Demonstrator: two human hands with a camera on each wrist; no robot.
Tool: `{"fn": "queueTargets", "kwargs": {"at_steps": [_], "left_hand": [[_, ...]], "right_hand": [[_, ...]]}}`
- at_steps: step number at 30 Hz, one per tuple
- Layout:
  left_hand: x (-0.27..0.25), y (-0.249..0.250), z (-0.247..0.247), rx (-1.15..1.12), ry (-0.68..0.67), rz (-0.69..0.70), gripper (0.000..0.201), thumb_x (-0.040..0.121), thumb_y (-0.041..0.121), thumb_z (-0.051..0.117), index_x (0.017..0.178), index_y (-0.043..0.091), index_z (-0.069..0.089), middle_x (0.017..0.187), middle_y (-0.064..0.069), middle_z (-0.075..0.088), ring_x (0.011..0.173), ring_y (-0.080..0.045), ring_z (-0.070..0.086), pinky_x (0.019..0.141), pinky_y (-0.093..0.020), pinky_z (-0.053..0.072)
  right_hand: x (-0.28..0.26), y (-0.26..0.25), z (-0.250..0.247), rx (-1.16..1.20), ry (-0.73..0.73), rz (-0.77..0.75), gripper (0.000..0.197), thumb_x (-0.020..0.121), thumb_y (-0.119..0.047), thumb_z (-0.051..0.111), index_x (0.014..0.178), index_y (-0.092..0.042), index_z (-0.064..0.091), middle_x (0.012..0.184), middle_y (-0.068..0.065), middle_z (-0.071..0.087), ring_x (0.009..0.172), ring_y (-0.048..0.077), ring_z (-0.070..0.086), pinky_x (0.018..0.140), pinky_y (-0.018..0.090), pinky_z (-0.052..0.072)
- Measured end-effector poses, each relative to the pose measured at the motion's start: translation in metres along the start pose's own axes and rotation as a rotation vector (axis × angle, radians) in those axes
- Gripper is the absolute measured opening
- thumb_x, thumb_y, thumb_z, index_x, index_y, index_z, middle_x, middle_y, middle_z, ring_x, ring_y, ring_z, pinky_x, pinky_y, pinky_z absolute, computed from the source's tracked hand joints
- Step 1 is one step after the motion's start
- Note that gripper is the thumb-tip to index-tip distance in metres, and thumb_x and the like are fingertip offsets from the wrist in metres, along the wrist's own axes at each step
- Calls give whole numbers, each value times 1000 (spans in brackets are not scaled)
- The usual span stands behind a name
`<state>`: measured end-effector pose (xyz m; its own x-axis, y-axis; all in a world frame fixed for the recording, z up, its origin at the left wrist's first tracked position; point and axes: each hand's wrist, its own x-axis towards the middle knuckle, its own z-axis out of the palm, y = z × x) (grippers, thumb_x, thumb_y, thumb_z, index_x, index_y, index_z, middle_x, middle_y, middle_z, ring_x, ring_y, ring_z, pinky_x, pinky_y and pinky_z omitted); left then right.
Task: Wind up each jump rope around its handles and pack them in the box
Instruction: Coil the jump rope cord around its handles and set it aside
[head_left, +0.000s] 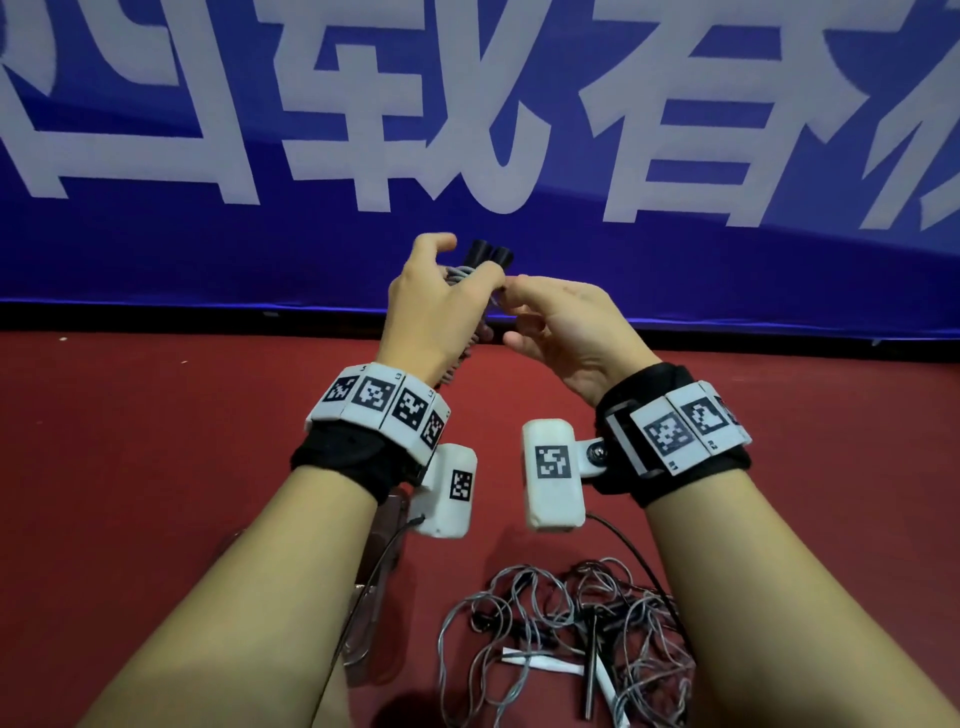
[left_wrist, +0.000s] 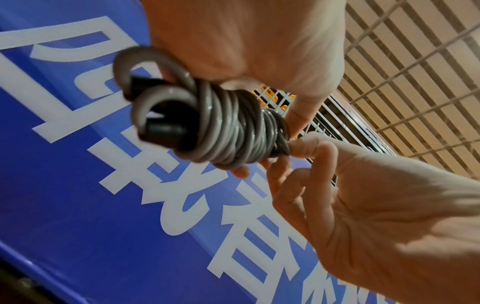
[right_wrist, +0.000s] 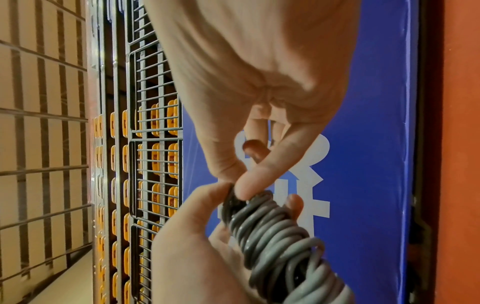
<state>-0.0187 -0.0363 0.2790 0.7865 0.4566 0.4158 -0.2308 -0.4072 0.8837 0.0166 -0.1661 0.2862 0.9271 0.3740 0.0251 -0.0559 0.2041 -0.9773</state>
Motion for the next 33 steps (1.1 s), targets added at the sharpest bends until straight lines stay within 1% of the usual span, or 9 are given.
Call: {"fn": "queueTargets", "kwargs": {"at_steps": [2,5,7,11,14,20,24,27,33], "left_hand": [[2,-2,2,-3,-15,-38,30,83,40,68,104,19,68,88,0,72,83,-15,71,72,-37,59],[-1,0,6,-20,-68,-74,33,81,44,68,83,11,72,73,-5,70,72,-20,66,70,-43,56],[2,-2,6,-2,-69,-68,36,85,44,68,87,9,72,74,-3,70,73,-19,64,68,-38,53],[9,-10,-1,56,-153,-59,29,94,41,66,102,13,67,91,3,70,88,-14,66,71,-28,45],[9,-12,-3,69,-218,-70,19,94,37,69,99,20,64,94,5,69,89,-10,67,72,-25,45],[8,-12,0,-61,-162,-76,30,89,37,74,107,14,65,100,-1,73,92,-15,72,81,-33,57],[4,-7,3,-93,-160,-22,31,96,37,70,105,9,62,85,-1,71,67,-10,69,61,-23,53],[2,-1,4,-202,-178,-29,28,97,32,69,101,7,58,77,-8,68,56,-20,64,53,-30,52],[4,5,1,-458,-314,-136,29,98,32,68,98,7,54,72,-11,63,52,-26,56,56,-33,50]], "right_hand": [[1,2,1,7,-6,-27,13,89,0,61,96,-2,72,69,0,65,52,2,59,53,19,53],[3,7,3,33,9,-51,14,89,0,58,96,1,71,70,4,59,51,6,52,53,22,52],[5,9,2,-1,-13,-54,18,91,-1,58,100,3,72,77,7,60,52,9,46,55,26,55],[6,10,-4,-90,-114,-42,24,96,-1,61,117,-5,71,93,10,72,63,12,60,61,29,59],[8,11,-11,-121,-137,-17,20,95,-5,65,114,-1,72,98,9,73,64,10,58,63,28,59],[9,8,-8,-245,-119,-130,23,94,-5,55,108,0,72,81,6,58,53,8,39,57,28,56],[9,1,-16,-278,-138,-156,30,91,1,48,102,0,76,64,0,52,56,10,35,56,28,55],[6,-4,-21,-252,-175,-172,34,91,3,47,104,-6,77,66,5,42,53,9,36,55,28,54],[2,-13,-29,-225,-256,-172,24,98,-1,53,110,-5,73,71,8,54,53,7,39,57,27,56]]}}
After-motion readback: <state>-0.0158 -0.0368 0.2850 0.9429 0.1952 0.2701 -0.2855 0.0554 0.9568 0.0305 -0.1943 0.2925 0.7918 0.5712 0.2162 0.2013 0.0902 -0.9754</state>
